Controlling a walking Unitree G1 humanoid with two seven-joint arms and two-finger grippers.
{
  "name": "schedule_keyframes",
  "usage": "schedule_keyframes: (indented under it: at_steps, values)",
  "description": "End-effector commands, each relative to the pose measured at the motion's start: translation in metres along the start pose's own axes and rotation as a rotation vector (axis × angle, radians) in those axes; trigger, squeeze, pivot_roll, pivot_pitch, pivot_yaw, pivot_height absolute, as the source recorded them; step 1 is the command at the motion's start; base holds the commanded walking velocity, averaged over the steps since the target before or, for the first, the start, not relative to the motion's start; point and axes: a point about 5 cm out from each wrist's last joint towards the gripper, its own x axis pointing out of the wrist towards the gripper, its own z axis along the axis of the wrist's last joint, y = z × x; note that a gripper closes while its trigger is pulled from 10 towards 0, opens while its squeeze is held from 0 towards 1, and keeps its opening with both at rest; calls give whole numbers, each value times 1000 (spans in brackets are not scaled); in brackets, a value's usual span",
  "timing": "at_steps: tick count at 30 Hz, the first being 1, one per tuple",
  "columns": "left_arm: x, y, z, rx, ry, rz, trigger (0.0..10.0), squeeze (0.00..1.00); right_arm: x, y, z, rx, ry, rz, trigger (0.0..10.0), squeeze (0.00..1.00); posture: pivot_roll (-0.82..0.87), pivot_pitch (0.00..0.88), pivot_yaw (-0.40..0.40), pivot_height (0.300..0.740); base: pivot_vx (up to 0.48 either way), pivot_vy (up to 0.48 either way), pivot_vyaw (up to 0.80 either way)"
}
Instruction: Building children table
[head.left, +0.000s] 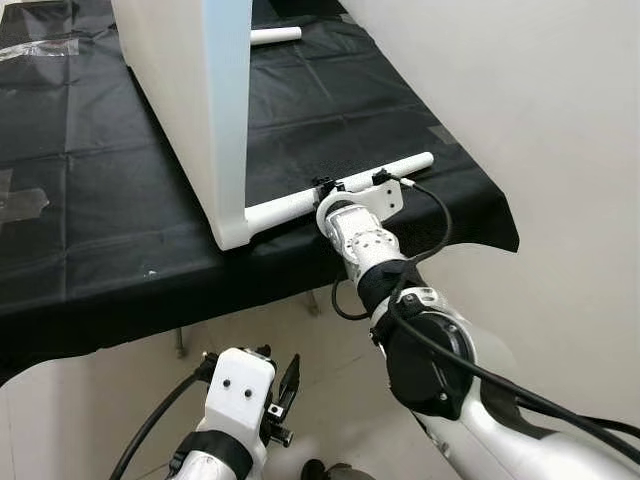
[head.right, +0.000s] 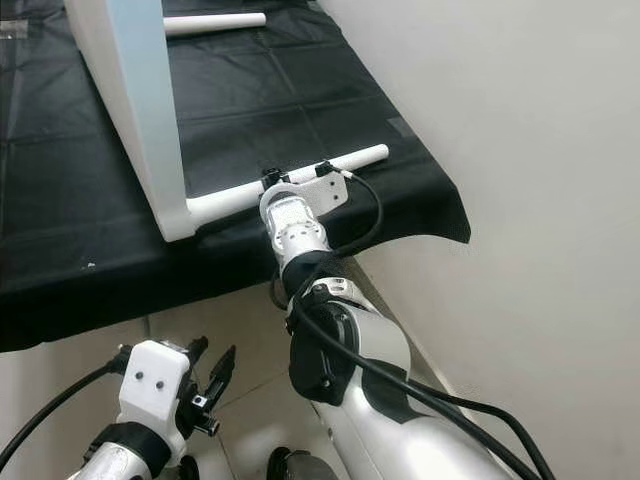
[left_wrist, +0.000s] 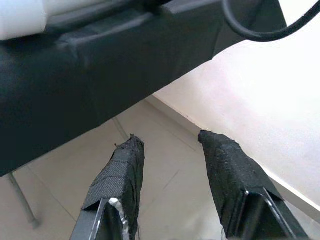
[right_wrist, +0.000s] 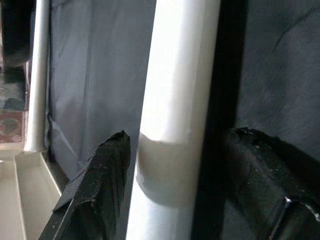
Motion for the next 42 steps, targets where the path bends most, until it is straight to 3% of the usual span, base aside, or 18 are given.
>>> schedule_keyframes:
  at_steps: [1, 3, 4, 5, 6, 7, 9, 10, 11, 14, 17, 19, 21, 22, 26, 28, 35, 42]
  values:
    - [0, -1, -7, -7, 34, -3, 10000, 0, 3, -29, 0, -29, 17, -106, 10000, 0, 131, 206, -144, 740, 0, 0, 0]
    - [1, 0, -9, -5, 35, -3, 10000, 0, 2, -39, 11, -78, -9, -94, 10000, 0, 128, 200, -142, 740, 0, 0, 0]
    - [3, 2, -11, -4, 37, -1, 10000, 0, -3, -53, 22, -146, -39, -89, 10000, 0, 118, 180, -133, 740, 0, 0, 0]
    - [3, 2, -11, -4, 37, -1, 10000, 0, -3, -53, 22, -146, -39, -89, 10000, 0, 118, 180, -133, 740, 0, 0, 0]
    - [5, 4, -13, -1, 38, 1, 10000, 0, -12, -71, 30, -229, -55, -81, 10000, 0, 110, 164, -128, 740, 0, 0, 0]
    - [5, 4, -13, -1, 38, 1, 10000, 0, -12, -71, 30, -229, -55, -81, 10000, 0, 110, 164, -128, 740, 0, 0, 0]
    - [9, 8, -16, 7, 38, 6, 10000, 0, -37, -108, 40, -353, -65, -90, 10000, 0, 106, 140, -122, 740, 0, 0, 0]
    - [9, 8, -16, 7, 38, 6, 10000, 0, -37, -108, 40, -353, -65, -90, 10000, 0, 106, 140, -122, 740, 0, 0, 0]
    - [11, 10, -18, 14, 40, 8, 10000, 0, -50, -123, 42, -440, -72, -91, 10000, 0, 104, 125, -115, 740, 0, 0, 0]
    - [12, 11, -19, 18, 40, 10, 10000, 0, -57, -131, 43, -495, -74, -92, 10000, 0, 104, 125, -115, 740, 0, 0, 0]
    - [16, 16, -20, 41, 35, 24, 10000, 0, -80, -139, 45, -837, -198, 82, 10000, 0, 99, 73, -95, 740, 0, 0, 0]
    - [16, 16, -20, 41, 35, 24, 10000, 0, -80, -139, 45, -837, -198, 82, 10000, 0, 99, 73, -95, 740, 0, 0, 0]
    - [18, 19, -20, 36, 30, 43, 10000, 0, -102, -144, 27, -1089, -157, 257, 10000, 0, 97, 42, -88, 740, 0, 0, 0]
    - [19, 21, -21, 36, 30, 50, 10000, 0, -113, -145, 17, -1139, -124, 344, 10000, 0, 102, 27, -88, 740, 0, 0, 0]
    - [20, 22, -22, 43, 28, 50, 10000, 0, -129, -142, 5, -1196, -92, 422, 10000, 0, 103, 6, -85, 740, 0, 0, 0]
    - [20, 19, -24, 60, 23, 37, 10000, 0, -139, -138, -1, -1281, -110, 453, 10000, 0, 101, 0, -80, 740, 0, 0, 0]
    - [22, 18, -28, 83, 22, 41, 10000, 0, -139, -141, -4, -1311, -114, 453, 10000, 0, 103, 0, -78, 740, 0, -111, 686]
    - [31, 25, -37, 44, 49, 73, 10000, 0, -133, -147, -3, -1318, -111, 431, 10000, 0, 95, 0, -79, 740, 342, -333, 343]
